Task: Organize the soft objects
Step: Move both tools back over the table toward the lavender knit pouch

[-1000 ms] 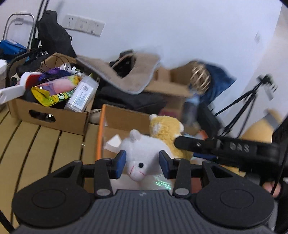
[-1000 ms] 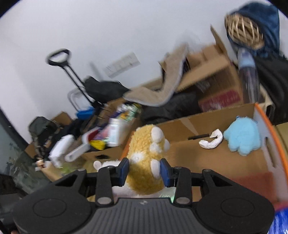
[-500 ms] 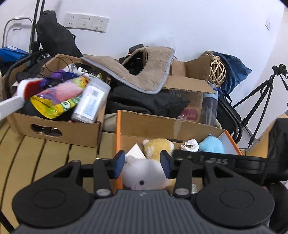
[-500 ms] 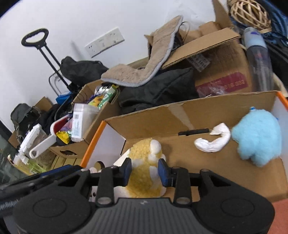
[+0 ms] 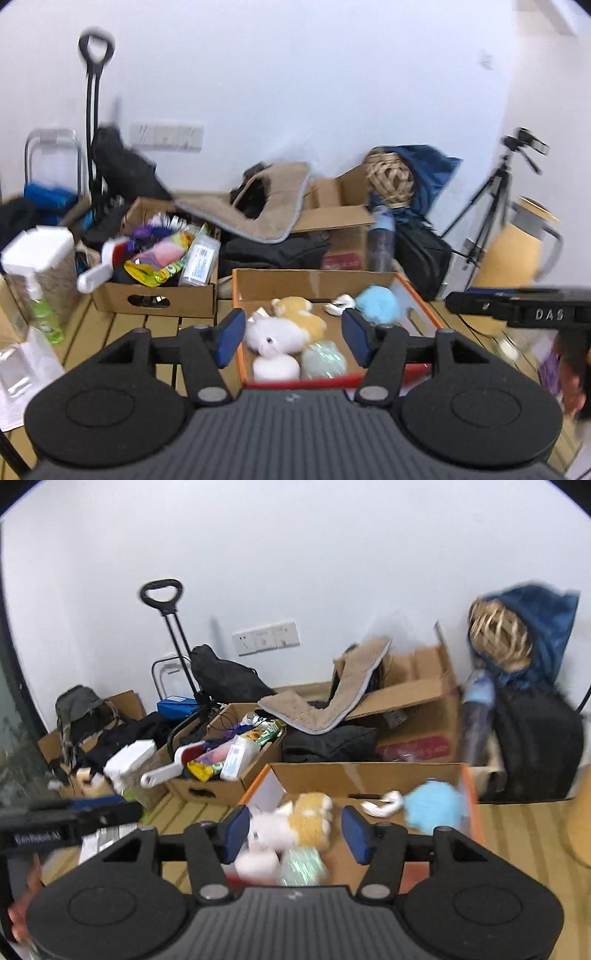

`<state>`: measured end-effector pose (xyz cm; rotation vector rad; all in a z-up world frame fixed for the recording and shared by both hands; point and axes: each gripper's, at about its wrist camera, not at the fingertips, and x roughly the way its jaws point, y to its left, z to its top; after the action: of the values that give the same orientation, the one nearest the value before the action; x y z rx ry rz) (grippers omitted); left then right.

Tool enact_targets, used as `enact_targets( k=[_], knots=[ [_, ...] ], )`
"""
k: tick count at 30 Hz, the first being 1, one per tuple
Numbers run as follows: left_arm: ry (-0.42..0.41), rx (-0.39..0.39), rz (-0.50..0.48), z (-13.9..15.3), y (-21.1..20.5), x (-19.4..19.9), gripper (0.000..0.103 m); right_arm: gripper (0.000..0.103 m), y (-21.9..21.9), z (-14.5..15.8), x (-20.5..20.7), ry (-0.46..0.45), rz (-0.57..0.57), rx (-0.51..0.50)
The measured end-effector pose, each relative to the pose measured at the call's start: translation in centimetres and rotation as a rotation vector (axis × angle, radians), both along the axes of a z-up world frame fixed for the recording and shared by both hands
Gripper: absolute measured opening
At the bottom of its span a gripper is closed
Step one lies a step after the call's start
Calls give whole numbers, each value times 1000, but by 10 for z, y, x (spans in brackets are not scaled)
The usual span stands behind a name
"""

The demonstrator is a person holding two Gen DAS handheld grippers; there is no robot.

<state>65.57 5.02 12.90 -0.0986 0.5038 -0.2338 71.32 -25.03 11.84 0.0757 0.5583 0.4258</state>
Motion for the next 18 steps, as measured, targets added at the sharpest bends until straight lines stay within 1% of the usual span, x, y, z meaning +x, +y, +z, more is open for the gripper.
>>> enact_targets(
  k=[2,4,6,8,10,12,13,15,16,17,18],
  knots=[
    [-63,10,-43,1,-7,-43,72,58,-10,2,-42,-53,2,-45],
    [-141,8,-82,-4,-11,-85,76,63,-19,-1,-87,-110,4,-84],
    [-194,23,-48,-14,-14,-124,76,70,-27,-12,-134,-159,7,-111],
    [-217,7,-25,-27,-15,-158,80,74,-36,-26,-177,-194,20,-118],
    [-218,-43,-16,-47,-14,-196,86,78,-44,-46,-220,-212,17,-107],
    [-220,-54,-13,-68,-13,-230,87,81,-52,-67,-258,-213,-5,-87],
    [-213,-69,6,-76,-11,-243,89,81,-55,-76,-275,-206,-18,-73],
    [-152,-96,27,-96,-9,-261,90,82,-64,-94,-301,-166,-52,-16],
    [-128,-90,19,-102,-9,-268,90,82,-70,-101,-314,-147,-74,30],
    [-116,-65,7,-106,-11,-273,90,82,-76,-107,-322,-121,-86,79],
    [-114,-45,8,-108,-12,-276,90,83,-78,-111,-326,-98,-77,98]
  ],
)
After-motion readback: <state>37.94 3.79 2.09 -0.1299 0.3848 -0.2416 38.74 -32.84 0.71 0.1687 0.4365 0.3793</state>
